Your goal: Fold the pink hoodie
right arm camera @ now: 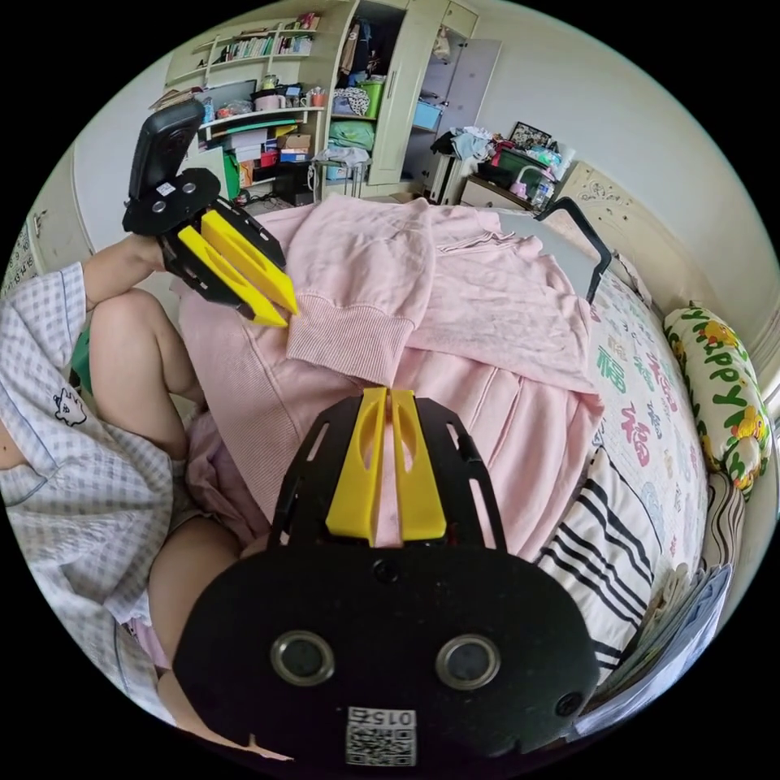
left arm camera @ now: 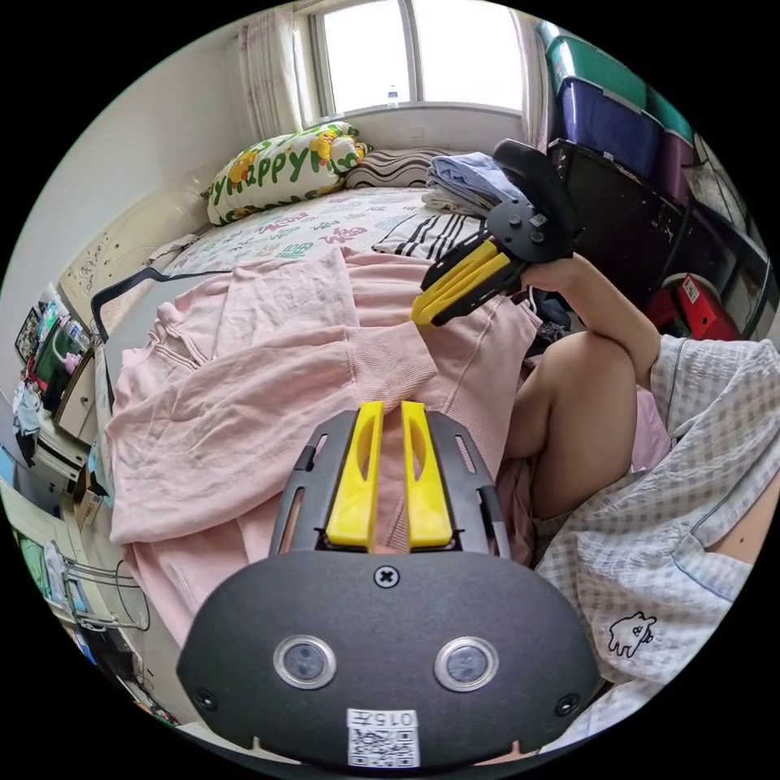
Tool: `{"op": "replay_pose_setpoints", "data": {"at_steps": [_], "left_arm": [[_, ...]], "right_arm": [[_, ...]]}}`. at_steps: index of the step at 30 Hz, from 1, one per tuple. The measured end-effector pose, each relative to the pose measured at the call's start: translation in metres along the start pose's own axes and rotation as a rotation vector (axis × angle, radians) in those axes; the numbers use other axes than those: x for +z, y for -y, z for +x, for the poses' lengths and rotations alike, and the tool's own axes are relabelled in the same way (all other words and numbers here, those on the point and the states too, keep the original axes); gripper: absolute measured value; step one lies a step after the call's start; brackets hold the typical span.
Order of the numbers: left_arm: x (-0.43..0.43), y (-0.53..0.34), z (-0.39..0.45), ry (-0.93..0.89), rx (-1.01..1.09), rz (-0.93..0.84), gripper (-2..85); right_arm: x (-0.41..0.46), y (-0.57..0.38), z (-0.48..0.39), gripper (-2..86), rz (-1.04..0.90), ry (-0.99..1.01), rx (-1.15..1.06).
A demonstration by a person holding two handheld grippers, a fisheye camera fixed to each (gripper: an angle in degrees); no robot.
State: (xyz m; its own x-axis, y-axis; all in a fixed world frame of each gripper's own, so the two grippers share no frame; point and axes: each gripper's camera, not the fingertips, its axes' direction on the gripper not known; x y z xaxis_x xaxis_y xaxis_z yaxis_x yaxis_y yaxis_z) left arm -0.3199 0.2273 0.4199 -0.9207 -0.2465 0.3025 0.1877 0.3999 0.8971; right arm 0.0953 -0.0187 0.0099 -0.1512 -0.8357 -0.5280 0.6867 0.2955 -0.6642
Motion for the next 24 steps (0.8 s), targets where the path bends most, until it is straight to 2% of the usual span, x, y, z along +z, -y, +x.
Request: {"op": "replay_pose_setpoints", "data": {"at_steps": [3,8,11,15,19,24], "left_arm": [[-0.009,-0.005,-0.012,-0.008,-0.022,0.034,2.1],[-0.020,-0.003,-0.022,0.015,-0.027,0.082,0.8],[-0.028,0.000,-0.030,0.013,-0.038,0.098,0.6],[-0.032,0.002,-0.038,-0.005,-0.053,0.102,0.3],[-0.041,0.002,-0.043,0.007,-0.048,0.102,-0.1],[-0.050,0.002,-0.052,-0.010,-0.067,0.121,-0.2]], "right_arm": [[-0.013,-0.006,-0.003,-0.9,-0.005,-0.013,-0.054],[-0.013,0.001,-0.006,1.0,0.074,0.201,-0.151],[0.004,0.016,-0.004,5.5,0.053,0.205,-0.130],[0.008,0.026,0.008,6.5,0.102,0.228,-0.083],[0.004,0.024,0.021,5.9,0.145,0.235,-0.059],[0.005,0.026,0.029,-0.1,0.216,0.332,-0.068]]}}
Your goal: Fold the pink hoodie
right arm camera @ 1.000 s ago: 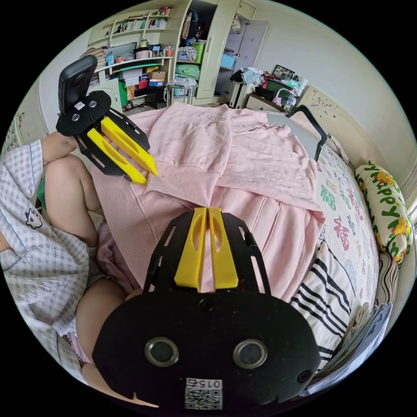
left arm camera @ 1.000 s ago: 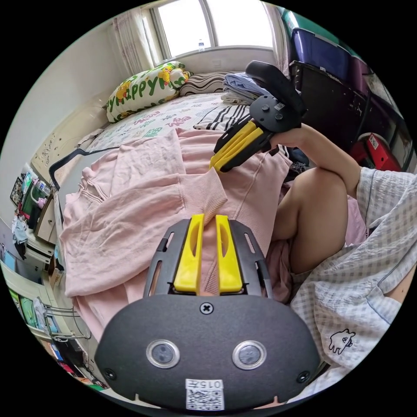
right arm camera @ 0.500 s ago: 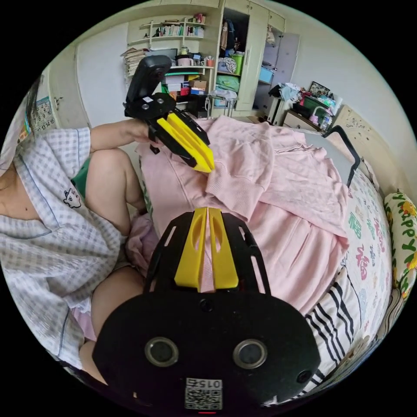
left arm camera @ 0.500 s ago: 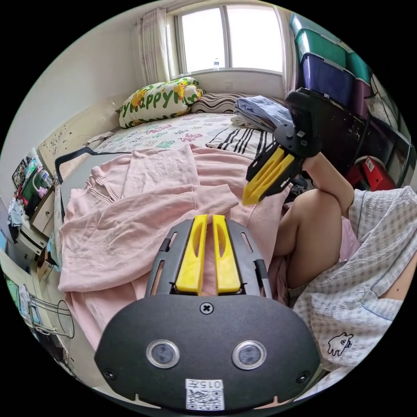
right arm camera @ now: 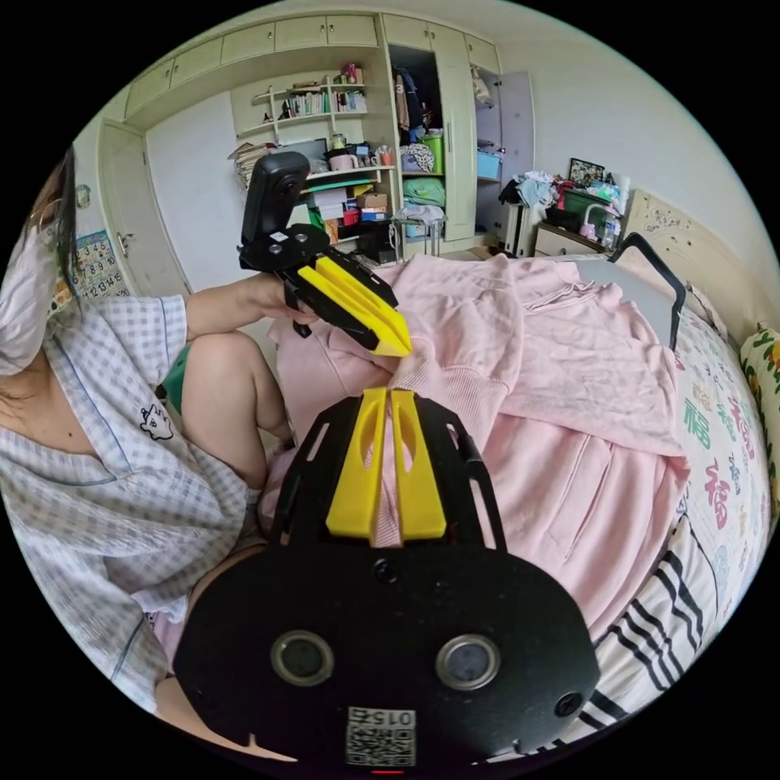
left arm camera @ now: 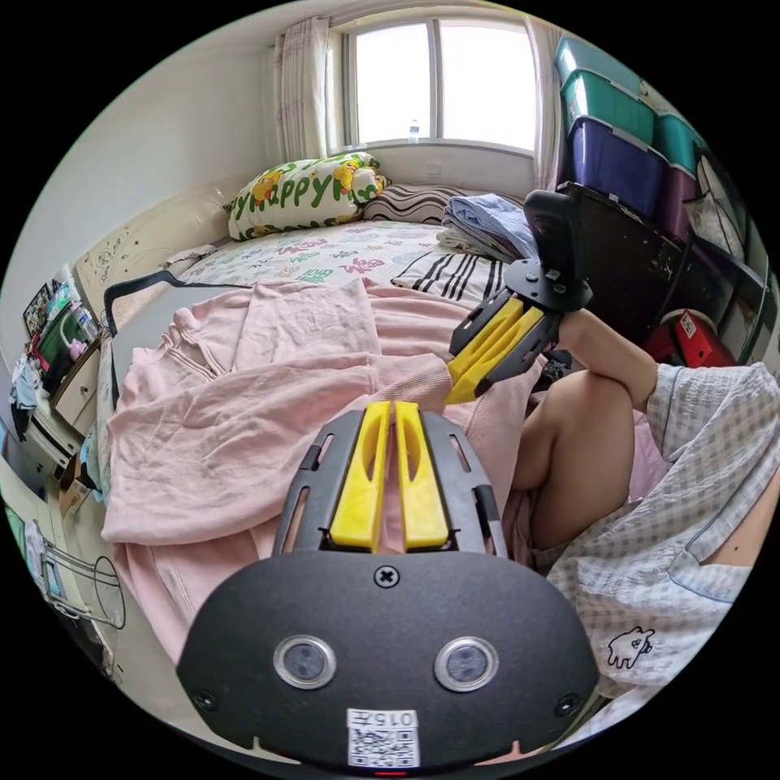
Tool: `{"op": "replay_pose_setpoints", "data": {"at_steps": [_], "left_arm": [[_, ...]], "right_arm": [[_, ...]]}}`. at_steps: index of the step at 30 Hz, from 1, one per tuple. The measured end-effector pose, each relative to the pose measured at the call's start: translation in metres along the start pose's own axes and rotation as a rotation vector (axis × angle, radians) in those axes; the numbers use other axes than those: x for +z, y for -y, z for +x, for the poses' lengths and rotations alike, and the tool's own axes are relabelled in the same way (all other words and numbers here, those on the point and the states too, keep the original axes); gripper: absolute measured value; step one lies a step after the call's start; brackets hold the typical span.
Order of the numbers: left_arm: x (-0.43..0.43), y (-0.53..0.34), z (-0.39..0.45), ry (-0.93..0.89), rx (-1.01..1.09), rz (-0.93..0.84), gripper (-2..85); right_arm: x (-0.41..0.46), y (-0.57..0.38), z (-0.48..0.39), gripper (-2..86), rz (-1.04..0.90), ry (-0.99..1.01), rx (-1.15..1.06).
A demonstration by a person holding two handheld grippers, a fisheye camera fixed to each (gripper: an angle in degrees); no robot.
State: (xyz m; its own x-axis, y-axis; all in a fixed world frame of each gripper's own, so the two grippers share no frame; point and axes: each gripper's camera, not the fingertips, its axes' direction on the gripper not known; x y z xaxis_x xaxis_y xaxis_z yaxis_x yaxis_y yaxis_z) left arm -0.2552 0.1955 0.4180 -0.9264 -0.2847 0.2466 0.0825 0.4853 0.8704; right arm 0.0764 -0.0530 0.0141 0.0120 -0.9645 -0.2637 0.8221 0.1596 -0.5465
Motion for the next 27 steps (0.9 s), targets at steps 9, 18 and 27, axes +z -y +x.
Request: {"op": "replay_pose_setpoints", "data": {"at_steps": [9,18,27], "left_arm": [[-0.007,0.014,-0.001,-0.003,0.025,-0.003,0.5],[0.009,0.027,0.003,0.030,0.084,-0.112,0.9],[-0.021,0.037,-0.058,-0.208,-0.010,-0.107,1.0]], "right_arm": [[0.038,0.016,0.001,-0.8,-0.174,0.005,-0.087],[-0.010,0.017,0.033,-0.9,0.045,-0.014,0.029],[0.029,0.027,0.072,-1.0,-0.226,-0.171,0.126]]}}
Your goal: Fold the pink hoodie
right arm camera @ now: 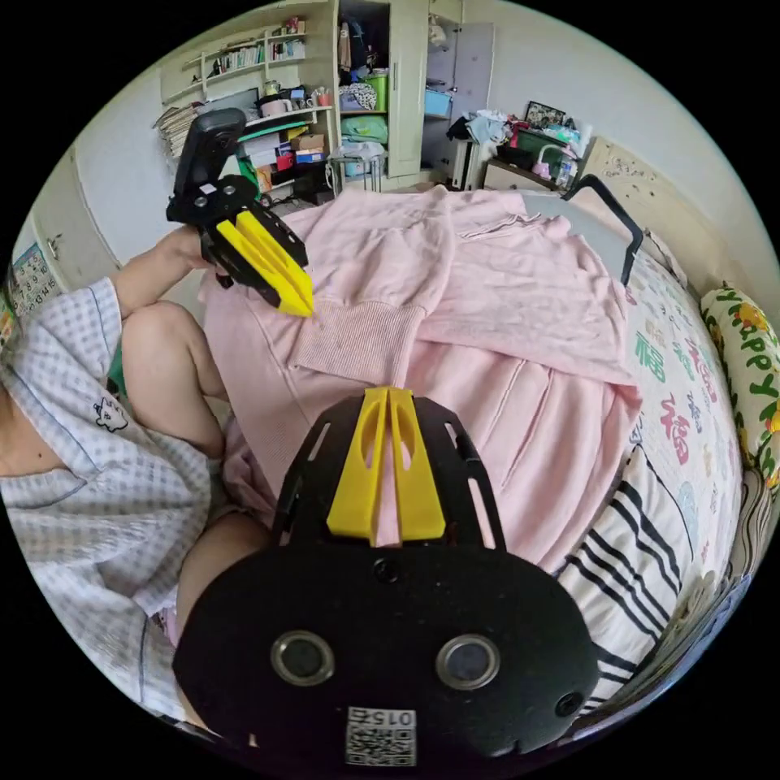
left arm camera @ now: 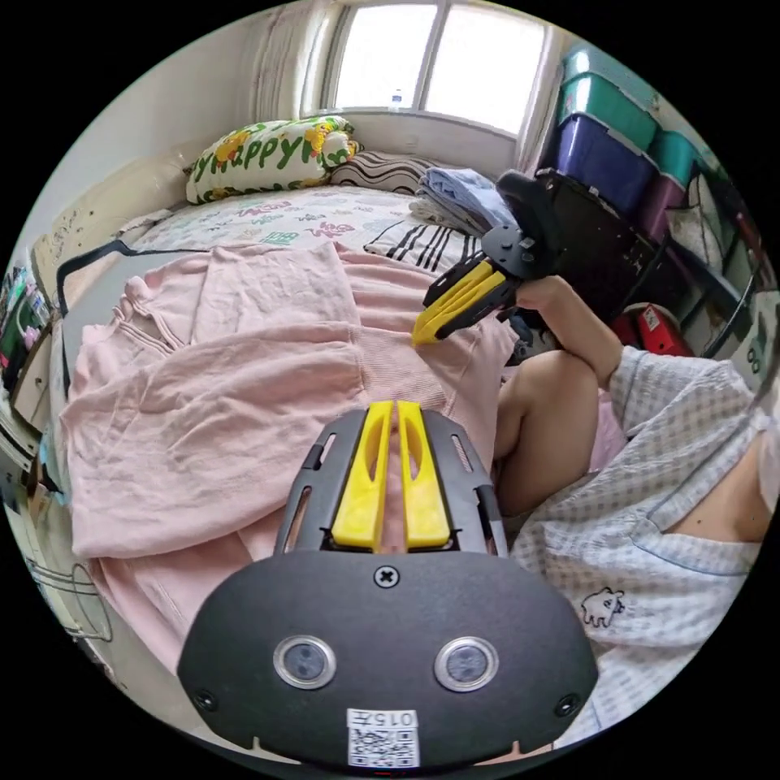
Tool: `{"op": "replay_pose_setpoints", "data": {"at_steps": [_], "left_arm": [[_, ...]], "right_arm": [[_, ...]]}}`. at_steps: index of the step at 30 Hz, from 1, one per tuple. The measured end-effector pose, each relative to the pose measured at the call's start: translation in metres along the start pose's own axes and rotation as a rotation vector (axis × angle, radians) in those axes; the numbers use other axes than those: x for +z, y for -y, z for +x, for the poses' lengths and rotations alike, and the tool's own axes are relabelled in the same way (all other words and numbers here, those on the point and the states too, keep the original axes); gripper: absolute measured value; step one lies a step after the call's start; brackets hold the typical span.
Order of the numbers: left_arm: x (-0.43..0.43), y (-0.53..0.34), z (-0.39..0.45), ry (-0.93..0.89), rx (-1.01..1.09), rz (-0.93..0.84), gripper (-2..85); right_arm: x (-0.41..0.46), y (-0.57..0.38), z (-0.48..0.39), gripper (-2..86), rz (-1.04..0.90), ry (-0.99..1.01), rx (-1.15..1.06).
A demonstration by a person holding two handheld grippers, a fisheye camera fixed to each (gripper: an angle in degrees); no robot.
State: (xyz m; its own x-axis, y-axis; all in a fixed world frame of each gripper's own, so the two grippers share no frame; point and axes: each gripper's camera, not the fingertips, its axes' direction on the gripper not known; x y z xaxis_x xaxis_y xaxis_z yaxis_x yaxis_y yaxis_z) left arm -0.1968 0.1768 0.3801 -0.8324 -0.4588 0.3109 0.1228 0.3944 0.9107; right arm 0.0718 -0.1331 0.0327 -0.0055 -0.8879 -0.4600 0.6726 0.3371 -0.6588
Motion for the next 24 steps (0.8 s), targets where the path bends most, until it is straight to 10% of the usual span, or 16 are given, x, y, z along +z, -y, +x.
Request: {"op": "replay_pose_setpoints", "data": {"at_steps": [8,24], "left_arm": [[-0.158,-0.034,-0.172,0.344,-0.388,0.335,8.0],[-0.078,0.068,-0.467,0.321,-0.708,0.238,13.2]], "right_arm": [[-0.054,0.047,0.096,0.2,0.291,-0.183,0.130],[0.088,0.263,0.338,12.9,0.148,-0.091,0.503]]}}
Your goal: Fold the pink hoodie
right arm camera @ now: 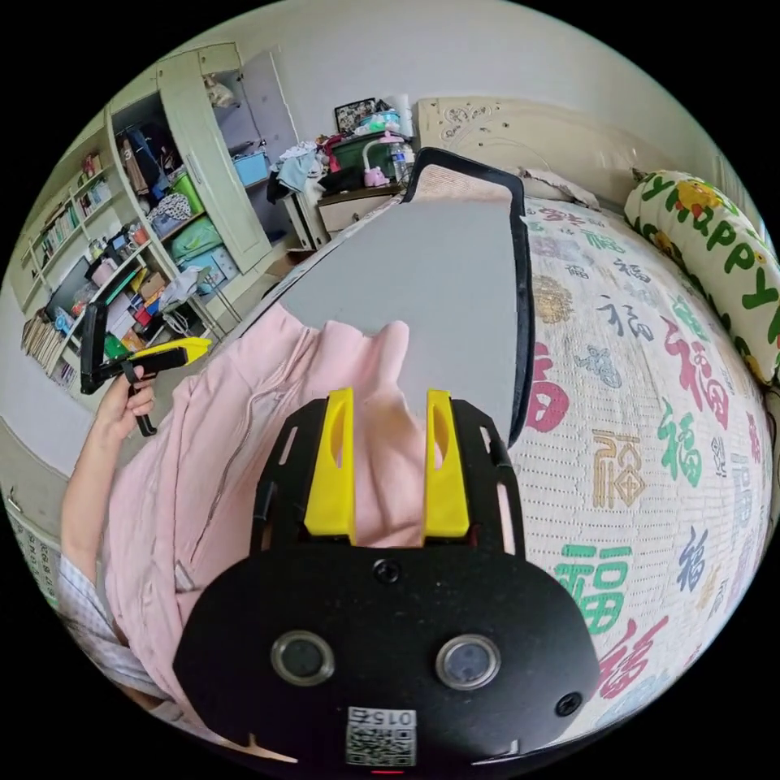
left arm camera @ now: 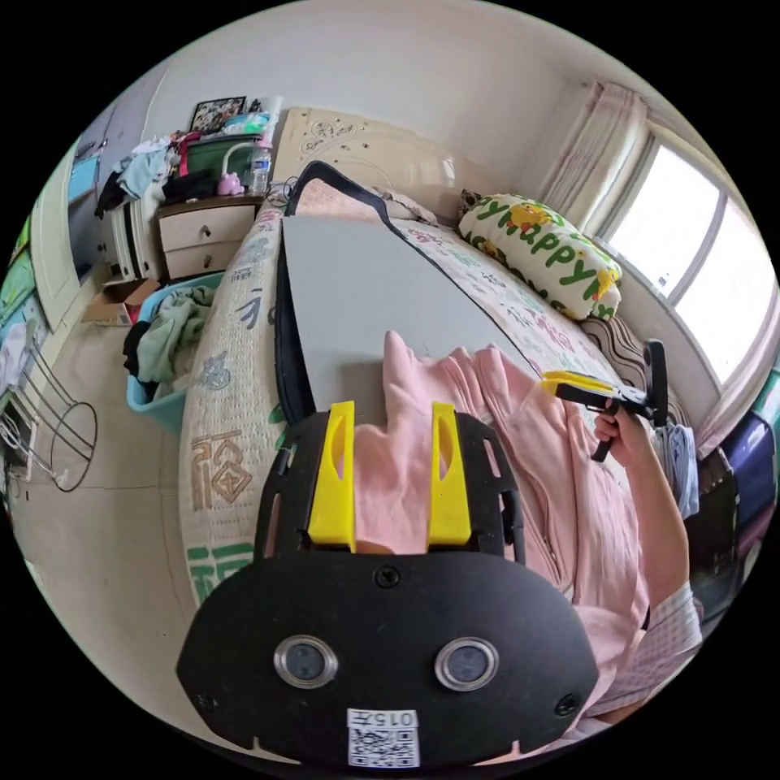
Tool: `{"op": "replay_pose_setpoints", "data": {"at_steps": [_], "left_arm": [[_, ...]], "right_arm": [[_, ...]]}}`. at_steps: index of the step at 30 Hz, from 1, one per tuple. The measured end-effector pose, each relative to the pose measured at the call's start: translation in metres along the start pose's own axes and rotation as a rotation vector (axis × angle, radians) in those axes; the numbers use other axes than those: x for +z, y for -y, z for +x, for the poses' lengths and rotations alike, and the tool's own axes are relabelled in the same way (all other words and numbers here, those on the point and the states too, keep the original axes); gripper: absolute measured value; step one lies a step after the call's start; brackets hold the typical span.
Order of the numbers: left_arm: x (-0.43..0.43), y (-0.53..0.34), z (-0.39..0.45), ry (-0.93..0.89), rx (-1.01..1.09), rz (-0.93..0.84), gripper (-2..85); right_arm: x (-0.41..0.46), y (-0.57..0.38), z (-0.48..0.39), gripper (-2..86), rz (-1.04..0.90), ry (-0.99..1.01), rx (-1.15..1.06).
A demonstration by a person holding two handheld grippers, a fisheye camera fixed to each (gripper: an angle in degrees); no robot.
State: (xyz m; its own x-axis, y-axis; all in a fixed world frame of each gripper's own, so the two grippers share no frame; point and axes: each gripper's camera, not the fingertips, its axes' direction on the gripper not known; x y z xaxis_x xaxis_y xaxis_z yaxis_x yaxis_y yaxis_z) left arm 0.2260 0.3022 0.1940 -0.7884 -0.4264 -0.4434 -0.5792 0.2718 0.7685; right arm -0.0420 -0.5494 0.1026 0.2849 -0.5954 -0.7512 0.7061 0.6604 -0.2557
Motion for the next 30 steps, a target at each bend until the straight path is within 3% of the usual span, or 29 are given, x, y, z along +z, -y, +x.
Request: {"op": "replay_pose_setpoints", "data": {"at_steps": [5,9,11,15,19,23,27,30], "left_arm": [[0.042,0.016,0.008,0.005,0.027,-0.106,7.7],[0.028,0.009,0.026,0.033,0.098,-0.103,4.6],[-0.014,-0.011,0.051,0.049,0.206,0.074,3.2],[-0.086,-0.063,0.094,0.006,0.325,0.244,2.3],[-0.195,-0.177,0.136,-0.158,0.489,0.364,2.2],[-0.272,-0.342,0.176,-0.150,0.686,0.361,2.2],[-0.278,-0.457,0.192,-0.203,0.748,0.243,1.9],[-0.275,-0.514,0.215,-0.055,0.775,0.228,1.5]], "right_arm": [[0.032,0.017,0.003,8.8,-0.112,0.065,0.032],[0.021,0.009,-0.016,6.1,-0.114,-0.024,-0.059],[-0.007,-0.006,-0.030,5.4,-0.048,0.007,-0.104],[-0.080,-0.051,-0.050,5.2,0.097,0.099,-0.184],[-0.183,-0.147,-0.082,5.2,0.239,0.161,-0.315],[-0.254,-0.298,-0.123,5.3,0.290,0.218,-0.499],[-0.249,-0.423,-0.149,5.5,0.218,0.288,-0.542],[-0.231,-0.485,-0.163,5.6,0.205,0.211,-0.517]]}}
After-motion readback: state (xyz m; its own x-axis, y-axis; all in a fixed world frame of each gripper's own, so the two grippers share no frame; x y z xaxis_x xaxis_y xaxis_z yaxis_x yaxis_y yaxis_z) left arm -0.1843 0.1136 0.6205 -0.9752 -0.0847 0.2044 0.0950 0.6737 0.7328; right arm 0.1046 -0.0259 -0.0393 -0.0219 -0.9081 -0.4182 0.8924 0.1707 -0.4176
